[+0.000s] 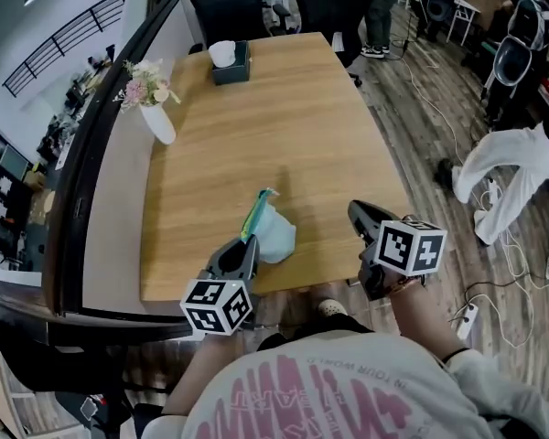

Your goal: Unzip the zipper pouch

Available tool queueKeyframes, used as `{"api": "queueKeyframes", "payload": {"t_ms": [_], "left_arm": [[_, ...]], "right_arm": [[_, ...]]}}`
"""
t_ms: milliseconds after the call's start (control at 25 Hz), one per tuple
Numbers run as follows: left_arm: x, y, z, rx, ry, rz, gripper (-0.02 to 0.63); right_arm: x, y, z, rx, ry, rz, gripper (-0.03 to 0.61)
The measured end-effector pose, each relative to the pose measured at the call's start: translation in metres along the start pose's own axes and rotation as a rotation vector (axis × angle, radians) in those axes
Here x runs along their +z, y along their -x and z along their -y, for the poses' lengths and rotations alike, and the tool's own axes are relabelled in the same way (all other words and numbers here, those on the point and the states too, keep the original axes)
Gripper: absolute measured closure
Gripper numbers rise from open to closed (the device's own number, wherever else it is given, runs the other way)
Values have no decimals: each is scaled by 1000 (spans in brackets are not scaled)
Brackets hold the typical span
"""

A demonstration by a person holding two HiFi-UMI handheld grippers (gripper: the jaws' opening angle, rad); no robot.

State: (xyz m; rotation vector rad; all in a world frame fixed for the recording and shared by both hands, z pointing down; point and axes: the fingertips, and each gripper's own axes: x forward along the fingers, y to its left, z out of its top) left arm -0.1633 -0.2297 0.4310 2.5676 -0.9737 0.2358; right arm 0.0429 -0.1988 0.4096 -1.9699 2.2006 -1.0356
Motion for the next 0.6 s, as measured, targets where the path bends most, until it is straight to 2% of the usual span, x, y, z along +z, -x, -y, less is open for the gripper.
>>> {"api": "queueKeyframes", "payload": {"t_ms": [280,600], "left_arm": [[1,1,12,-47,-16,1,594],[4,1,16,-56,-16,18,594]], "right_arm": [[-5,20,-2,-32,18,3,577],[-7,28,1,-49,20,-10,577]]}}
